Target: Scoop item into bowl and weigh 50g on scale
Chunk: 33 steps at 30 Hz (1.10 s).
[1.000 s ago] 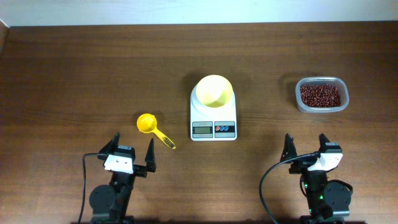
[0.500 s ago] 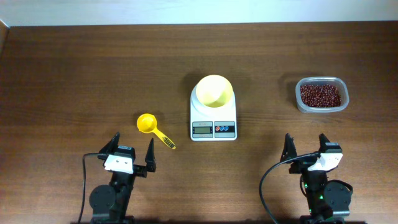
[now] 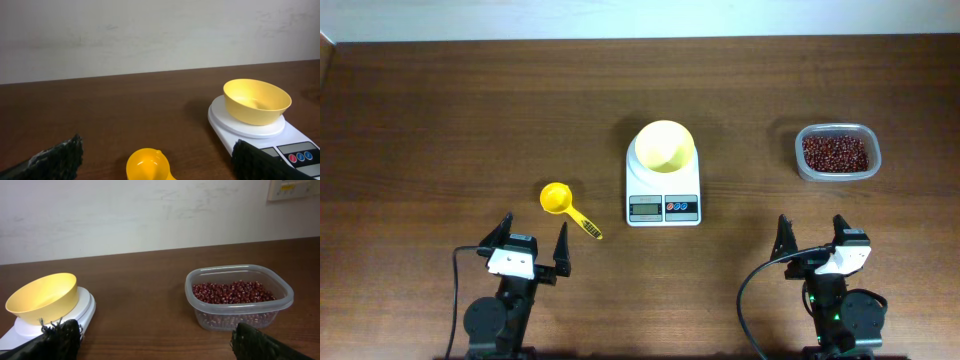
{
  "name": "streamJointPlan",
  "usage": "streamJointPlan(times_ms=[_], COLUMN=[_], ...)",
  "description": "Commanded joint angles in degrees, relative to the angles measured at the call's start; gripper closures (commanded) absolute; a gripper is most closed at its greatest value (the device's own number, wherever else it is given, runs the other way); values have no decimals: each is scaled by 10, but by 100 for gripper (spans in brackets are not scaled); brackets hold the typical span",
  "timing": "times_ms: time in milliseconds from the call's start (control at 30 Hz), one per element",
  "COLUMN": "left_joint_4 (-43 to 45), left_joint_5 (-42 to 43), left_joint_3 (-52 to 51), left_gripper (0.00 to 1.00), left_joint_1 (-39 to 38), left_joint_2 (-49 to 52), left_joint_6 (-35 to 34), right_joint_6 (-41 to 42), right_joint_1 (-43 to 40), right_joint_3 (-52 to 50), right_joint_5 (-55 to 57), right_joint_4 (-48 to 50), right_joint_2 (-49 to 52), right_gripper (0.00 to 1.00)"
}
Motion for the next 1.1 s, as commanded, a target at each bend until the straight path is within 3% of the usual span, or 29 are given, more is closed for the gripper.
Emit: streamJointPlan(times_ms=[0, 1000, 1067], left_joint_4=[-3, -3, -5], left_joint_5=[-4, -4, -35], left_joint_3=[-2, -2, -2], left_gripper=[1, 1, 1], left_joint_1=[-2, -2, -2], left_joint_2=[-5, -5, -5], left_joint_6=[7, 7, 27], right_joint_6=[0, 0, 0], right_joint_1=[3, 3, 3], right_joint_3=[-3, -3, -3], right_joint_5=[7, 7, 7], right_joint_4=[-3, -3, -3], right_joint_2=[-5, -5, -5], right_gripper=[1, 1, 1])
